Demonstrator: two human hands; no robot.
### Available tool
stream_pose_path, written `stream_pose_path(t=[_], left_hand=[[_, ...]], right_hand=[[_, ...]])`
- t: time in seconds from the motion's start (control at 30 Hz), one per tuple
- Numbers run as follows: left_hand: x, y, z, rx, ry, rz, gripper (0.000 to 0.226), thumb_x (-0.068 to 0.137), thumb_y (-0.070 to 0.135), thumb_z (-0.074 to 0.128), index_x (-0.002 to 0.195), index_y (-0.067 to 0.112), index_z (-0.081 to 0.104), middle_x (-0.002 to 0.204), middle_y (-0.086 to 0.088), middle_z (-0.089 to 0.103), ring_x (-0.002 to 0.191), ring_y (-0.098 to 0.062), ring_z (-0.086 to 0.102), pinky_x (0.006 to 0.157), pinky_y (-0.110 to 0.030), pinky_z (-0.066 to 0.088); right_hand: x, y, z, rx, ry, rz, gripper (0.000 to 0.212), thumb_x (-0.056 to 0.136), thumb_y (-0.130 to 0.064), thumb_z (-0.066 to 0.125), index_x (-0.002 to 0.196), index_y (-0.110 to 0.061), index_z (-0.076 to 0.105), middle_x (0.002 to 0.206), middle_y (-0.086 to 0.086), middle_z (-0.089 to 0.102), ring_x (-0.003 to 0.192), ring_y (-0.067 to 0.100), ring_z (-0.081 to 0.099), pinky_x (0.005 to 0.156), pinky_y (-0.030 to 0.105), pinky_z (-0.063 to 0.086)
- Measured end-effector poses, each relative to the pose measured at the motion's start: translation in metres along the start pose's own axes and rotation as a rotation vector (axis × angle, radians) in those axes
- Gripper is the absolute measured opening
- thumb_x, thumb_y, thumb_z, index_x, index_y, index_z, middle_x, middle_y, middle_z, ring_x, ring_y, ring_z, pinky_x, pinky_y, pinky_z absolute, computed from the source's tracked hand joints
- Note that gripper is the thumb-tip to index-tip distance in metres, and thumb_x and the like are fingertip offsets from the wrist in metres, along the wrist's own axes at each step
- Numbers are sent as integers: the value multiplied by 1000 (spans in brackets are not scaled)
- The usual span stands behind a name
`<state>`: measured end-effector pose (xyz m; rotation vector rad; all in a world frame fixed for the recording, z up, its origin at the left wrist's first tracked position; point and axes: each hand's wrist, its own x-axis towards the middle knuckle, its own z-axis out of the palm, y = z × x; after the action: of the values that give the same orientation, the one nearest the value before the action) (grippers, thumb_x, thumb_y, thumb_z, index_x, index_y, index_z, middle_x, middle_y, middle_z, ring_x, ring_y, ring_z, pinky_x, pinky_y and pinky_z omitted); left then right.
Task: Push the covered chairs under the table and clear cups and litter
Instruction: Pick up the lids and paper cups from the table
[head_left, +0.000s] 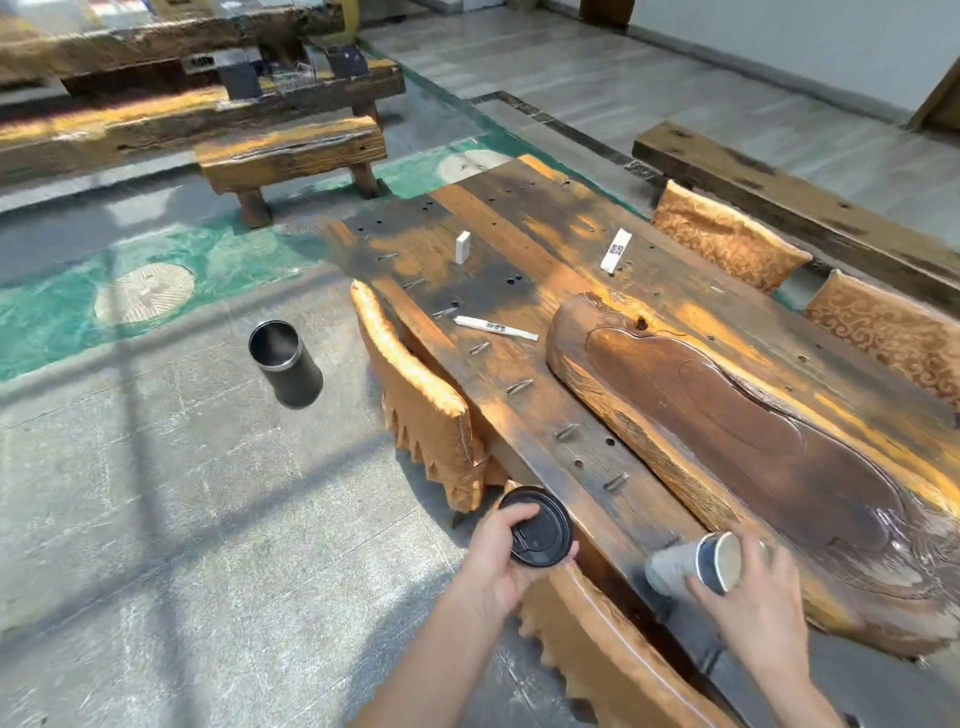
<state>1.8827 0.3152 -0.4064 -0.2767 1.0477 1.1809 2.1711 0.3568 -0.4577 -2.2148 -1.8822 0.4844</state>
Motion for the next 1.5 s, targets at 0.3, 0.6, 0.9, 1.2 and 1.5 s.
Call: stream_pose_path(t=[0.3, 0.6, 0.9, 1.2, 1.5], left_hand=[[-12, 96, -64, -55, 12, 52, 37, 89, 0, 65, 126, 0, 60, 114, -29, 69, 95, -46, 69, 74, -57, 60], [17, 178, -85, -113, 44, 38, 42, 89, -1, 65, 131, -1, 57, 130, -32, 62, 115, -50, 61, 72, -57, 60], [89, 302, 2, 32, -27, 68, 44, 90, 3, 64, 134, -2, 57, 106, -26, 70, 83, -40, 72, 67, -55, 62], [182, 387, 68, 234, -6, -36, 34, 91, 4, 62, 125, 1, 60, 94, -23, 73, 88, -40, 68, 64, -53, 63], [241, 439, 83, 264, -19, -148, 17, 91, 3, 62, 108, 2, 61, 86, -22, 74, 85, -39, 69, 74, -59, 61]], right_hand=[[-9, -164, 36, 158, 75, -190, 80, 72, -44, 86, 138, -39, 41, 128, 4, 45, 120, 34, 49, 92, 50, 49], [62, -276, 55, 151, 134, -272, 79, 76, -46, 84, 140, -39, 38, 135, 6, 41, 125, 35, 45, 90, 53, 51], [202, -378, 105, 117, 68, -195, 78, 80, -43, 82, 143, -36, 37, 140, 13, 38, 125, 40, 42, 96, 55, 48], [276, -396, 141, -66, 11, -83, 87, 75, -39, 87, 145, -33, 36, 143, 15, 36, 122, 40, 43, 82, 52, 56], [273, -389, 154, -136, -120, 74, 111, 73, -57, 82, 157, -43, 12, 155, 13, 27, 140, 42, 33, 100, 66, 43]])
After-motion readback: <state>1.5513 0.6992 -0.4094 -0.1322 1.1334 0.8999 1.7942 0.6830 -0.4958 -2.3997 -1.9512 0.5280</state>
